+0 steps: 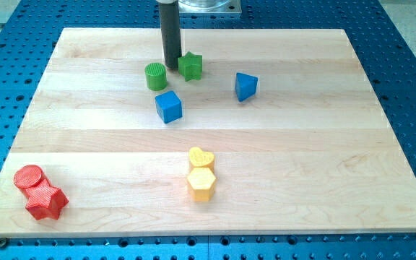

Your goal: Go to the bottom side of the board

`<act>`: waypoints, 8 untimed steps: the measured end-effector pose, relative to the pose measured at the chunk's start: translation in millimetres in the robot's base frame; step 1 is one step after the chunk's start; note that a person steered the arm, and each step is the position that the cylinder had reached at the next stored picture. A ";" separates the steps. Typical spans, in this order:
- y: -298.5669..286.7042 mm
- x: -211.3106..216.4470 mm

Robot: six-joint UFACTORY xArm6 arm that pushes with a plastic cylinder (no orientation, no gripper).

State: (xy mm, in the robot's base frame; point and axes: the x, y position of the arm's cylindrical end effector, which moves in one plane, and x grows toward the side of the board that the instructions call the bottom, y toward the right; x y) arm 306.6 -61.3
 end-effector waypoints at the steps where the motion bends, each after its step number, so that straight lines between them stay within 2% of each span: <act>1: -1.7 23.3; 3: -51.1 44.3; 4: -50.0 25.2; 5: -13.0 -17.7; 6: 116.6 -49.1; 7: 245.1 -11.4; 8: 261.3 93.7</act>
State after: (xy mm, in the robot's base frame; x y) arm 400.3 200.0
